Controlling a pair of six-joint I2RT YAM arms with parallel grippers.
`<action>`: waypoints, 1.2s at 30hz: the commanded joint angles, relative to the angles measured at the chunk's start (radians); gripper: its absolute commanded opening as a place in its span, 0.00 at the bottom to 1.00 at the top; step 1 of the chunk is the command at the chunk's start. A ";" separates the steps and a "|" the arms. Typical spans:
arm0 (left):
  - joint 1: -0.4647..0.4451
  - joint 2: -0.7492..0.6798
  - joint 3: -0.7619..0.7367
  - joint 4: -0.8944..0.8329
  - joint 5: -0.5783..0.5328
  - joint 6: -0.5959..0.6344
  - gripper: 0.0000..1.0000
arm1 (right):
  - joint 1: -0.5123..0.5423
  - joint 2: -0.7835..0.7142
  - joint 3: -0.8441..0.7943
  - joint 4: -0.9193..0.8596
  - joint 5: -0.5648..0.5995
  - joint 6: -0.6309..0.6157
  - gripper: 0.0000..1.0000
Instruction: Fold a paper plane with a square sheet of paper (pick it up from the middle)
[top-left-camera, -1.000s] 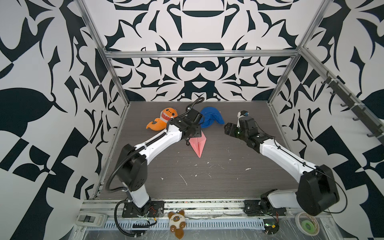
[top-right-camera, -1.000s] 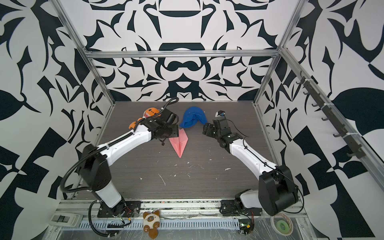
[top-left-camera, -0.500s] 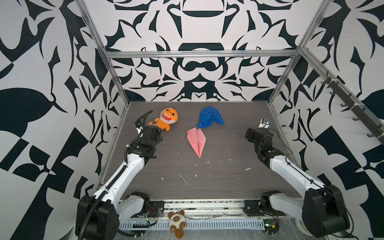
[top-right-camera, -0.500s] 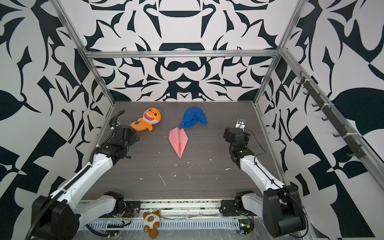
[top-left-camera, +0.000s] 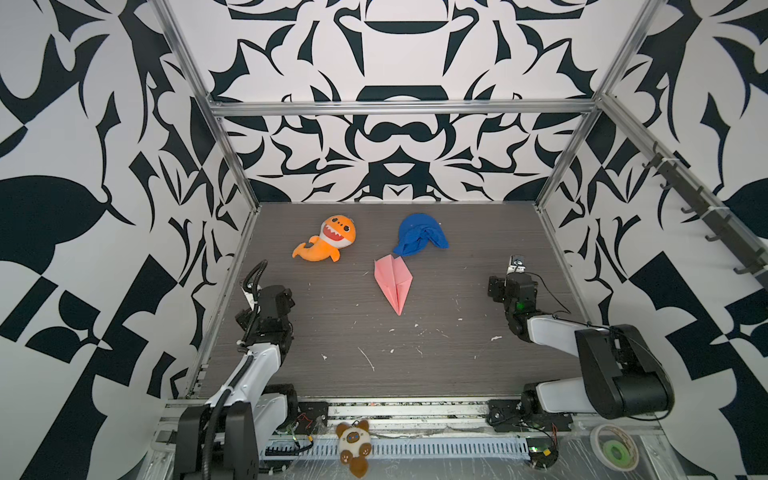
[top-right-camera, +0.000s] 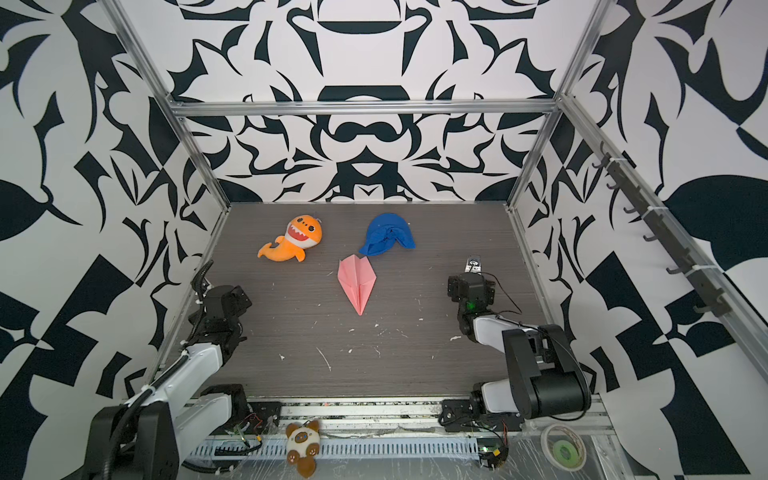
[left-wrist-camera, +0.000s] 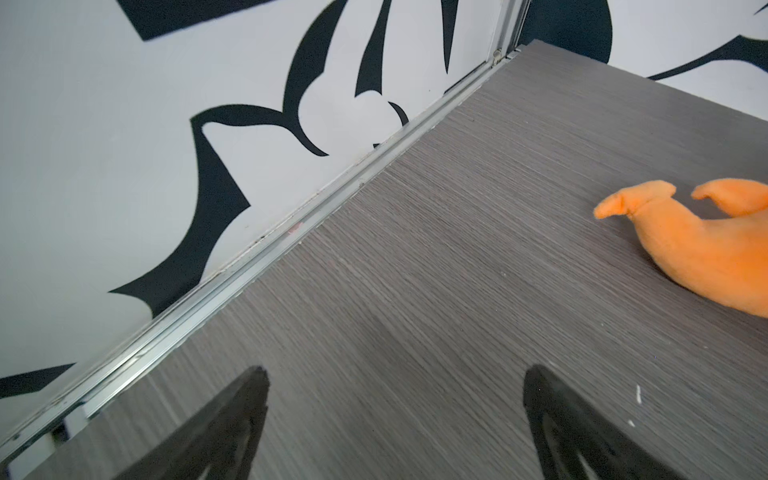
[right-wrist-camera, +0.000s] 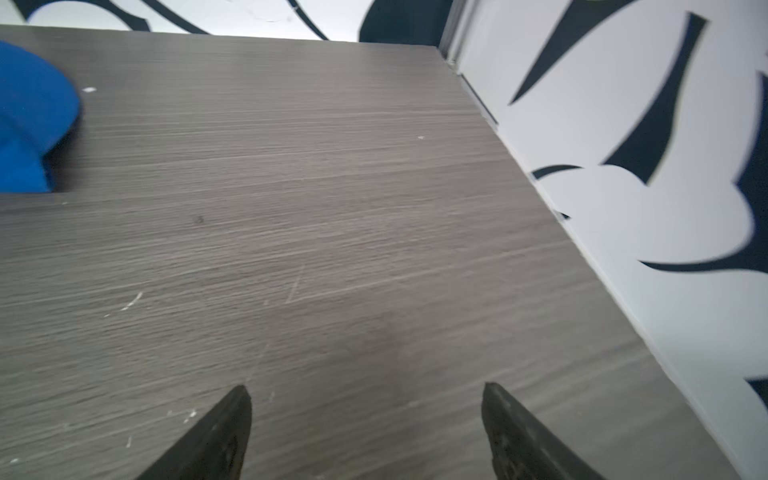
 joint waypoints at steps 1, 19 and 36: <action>0.032 0.081 -0.008 0.276 0.150 0.110 1.00 | -0.024 0.016 0.003 0.161 -0.120 -0.046 0.90; 0.058 0.476 0.040 0.704 0.490 0.209 1.00 | -0.053 0.147 -0.031 0.330 -0.302 -0.078 0.99; 0.058 0.509 0.087 0.631 0.499 0.206 1.00 | -0.050 0.150 -0.036 0.344 -0.230 -0.046 0.99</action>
